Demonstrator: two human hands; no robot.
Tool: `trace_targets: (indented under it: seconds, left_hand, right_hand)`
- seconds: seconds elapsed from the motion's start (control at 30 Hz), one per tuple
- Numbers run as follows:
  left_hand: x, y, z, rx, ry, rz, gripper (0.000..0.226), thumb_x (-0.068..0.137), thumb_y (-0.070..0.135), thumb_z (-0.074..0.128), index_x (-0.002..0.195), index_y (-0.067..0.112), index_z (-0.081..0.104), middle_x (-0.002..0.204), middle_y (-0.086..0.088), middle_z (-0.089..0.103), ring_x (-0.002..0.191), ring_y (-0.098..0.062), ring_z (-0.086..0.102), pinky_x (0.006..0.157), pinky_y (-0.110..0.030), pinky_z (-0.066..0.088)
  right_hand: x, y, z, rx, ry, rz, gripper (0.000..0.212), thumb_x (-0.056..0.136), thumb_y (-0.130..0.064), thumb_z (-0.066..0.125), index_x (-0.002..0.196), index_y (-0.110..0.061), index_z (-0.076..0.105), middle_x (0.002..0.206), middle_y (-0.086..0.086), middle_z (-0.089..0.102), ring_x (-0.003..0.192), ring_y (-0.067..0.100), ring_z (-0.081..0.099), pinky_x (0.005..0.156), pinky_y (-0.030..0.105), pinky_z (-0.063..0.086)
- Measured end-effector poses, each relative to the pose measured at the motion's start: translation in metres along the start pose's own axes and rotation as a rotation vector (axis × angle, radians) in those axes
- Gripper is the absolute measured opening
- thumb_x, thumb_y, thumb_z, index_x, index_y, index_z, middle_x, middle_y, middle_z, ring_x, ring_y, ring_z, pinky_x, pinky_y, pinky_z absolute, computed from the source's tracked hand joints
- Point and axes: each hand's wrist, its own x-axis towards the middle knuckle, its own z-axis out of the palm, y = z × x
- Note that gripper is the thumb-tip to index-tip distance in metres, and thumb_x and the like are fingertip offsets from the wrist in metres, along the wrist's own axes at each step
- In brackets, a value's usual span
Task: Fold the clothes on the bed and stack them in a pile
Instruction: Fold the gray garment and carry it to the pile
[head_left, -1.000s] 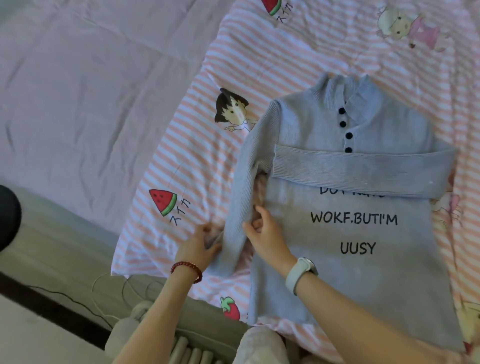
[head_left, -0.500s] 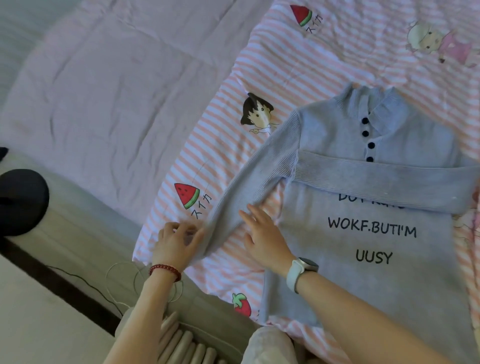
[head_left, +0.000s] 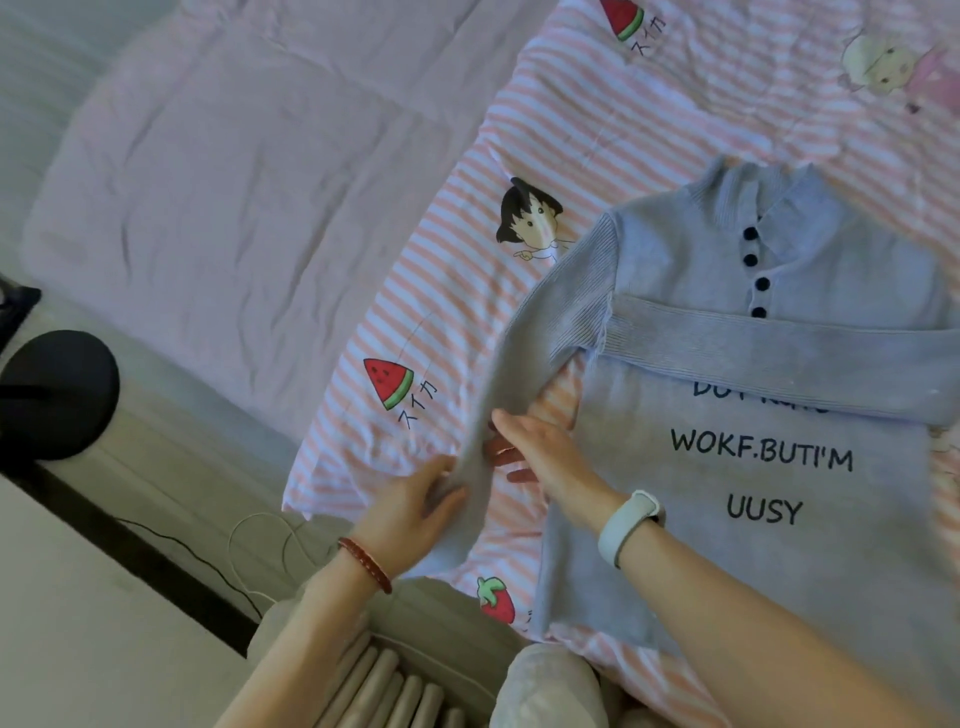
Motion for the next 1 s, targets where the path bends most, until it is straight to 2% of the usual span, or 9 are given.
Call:
trace_targets:
  seconds: [0.07,0.17,0.27,0.4,0.5,0.63,0.83,0.9,1.0]
  left_hand:
    - [0.003,0.018,0.013,-0.080,-0.213,0.042,0.036,0.093,0.018,0.054,0.128,0.025,0.049,0.098,0.006,0.065,0.078,-0.009,0.062,0.071,-0.011,0.045]
    - [0.014,0.029,0.024,-0.234,-0.314,0.015,0.021,0.092,0.017,0.056,0.105,0.033,0.061,0.097,0.009,0.066,0.085,-0.003,0.064,0.080,-0.017,0.049]
    - [0.032,0.028,0.022,-0.139,-0.065,-0.036,0.012,0.092,0.018,0.056,0.095,0.019,0.068,0.091,0.008,0.067,0.085,-0.006,0.063,0.079,-0.024,0.051]
    - [0.076,0.043,0.006,0.002,0.188,0.125,0.037,0.088,0.009,0.060,0.125,0.008,0.055,0.130,-0.012,0.049,0.115,-0.024,0.048,0.095,-0.042,0.046]
    - [0.112,0.073,0.004,0.127,0.074,0.343,0.051,0.088,0.022,0.053,0.136,0.010,0.043,0.145,-0.012,0.035,0.133,-0.036,0.029,0.108,-0.048,0.028]
    - [0.145,0.111,0.016,0.391,-0.211,0.496,0.065,0.073,0.031,0.040,0.137,0.023,0.042,0.146,0.005,0.035,0.142,-0.026,0.008,0.113,-0.048,0.012]
    - [0.177,0.149,0.022,0.546,-0.264,0.563,0.020,0.091,0.028,0.053,0.096,0.013,0.065,0.093,0.005,0.058,0.116,-0.019,0.046,0.113,-0.041,0.008]
    - [0.184,0.153,0.018,0.448,-0.200,0.560,0.030,0.090,0.033,0.051,0.085,0.006,0.064,0.075,0.007,0.053,0.088,-0.023,0.053,0.108,-0.040,0.020]
    - [0.192,0.157,0.016,0.401,-0.135,0.514,0.042,0.077,0.042,0.040,0.077,0.007,0.062,0.066,0.001,0.056,0.068,-0.021,0.048,0.088,-0.033,0.034]
  right_hand:
    - [0.001,-0.005,-0.002,-0.031,-0.007,0.053,0.025,0.089,-0.039,0.057,0.082,-0.016,0.062,0.071,-0.002,0.061,0.069,0.013,0.060,0.063,0.020,0.049]
    - [0.002,-0.002,-0.018,-0.216,0.133,0.015,0.022,0.089,-0.014,0.053,0.068,-0.014,0.047,0.061,0.001,0.042,0.055,0.013,0.039,0.045,0.017,0.031]
    - [-0.004,0.006,-0.043,-0.252,0.212,-0.012,0.016,0.094,-0.015,0.043,0.080,-0.008,0.046,0.071,0.013,0.041,0.059,0.019,0.038,0.051,0.025,0.026]
    - [-0.024,0.021,-0.061,-0.182,0.128,-0.010,0.021,0.099,-0.027,0.039,0.084,-0.019,0.052,0.088,0.005,0.059,0.083,0.021,0.056,0.068,0.028,0.039]
    - [-0.039,0.020,-0.071,-0.064,0.041,0.004,0.009,0.095,-0.023,0.050,0.091,-0.022,0.057,0.096,0.003,0.064,0.093,0.021,0.060,0.085,0.035,0.046]
    - [-0.065,0.000,-0.102,0.011,-0.098,0.025,0.008,0.091,-0.015,0.058,0.097,-0.010,0.062,0.096,0.010,0.065,0.088,0.024,0.062,0.084,0.038,0.049]
    - [-0.097,-0.032,-0.169,-0.283,-0.092,0.097,0.024,0.089,-0.018,0.061,0.104,0.001,0.061,0.102,0.014,0.066,0.091,0.025,0.063,0.086,0.037,0.050]
    - [-0.108,-0.036,-0.196,-0.407,-0.052,0.121,0.021,0.089,-0.026,0.061,0.098,-0.007,0.064,0.095,0.004,0.068,0.086,0.019,0.064,0.079,0.030,0.052]
    - [-0.123,-0.037,-0.239,-0.655,0.059,0.113,0.025,0.091,-0.033,0.058,0.077,-0.013,0.057,0.072,-0.004,0.053,0.065,0.009,0.048,0.055,0.013,0.031]
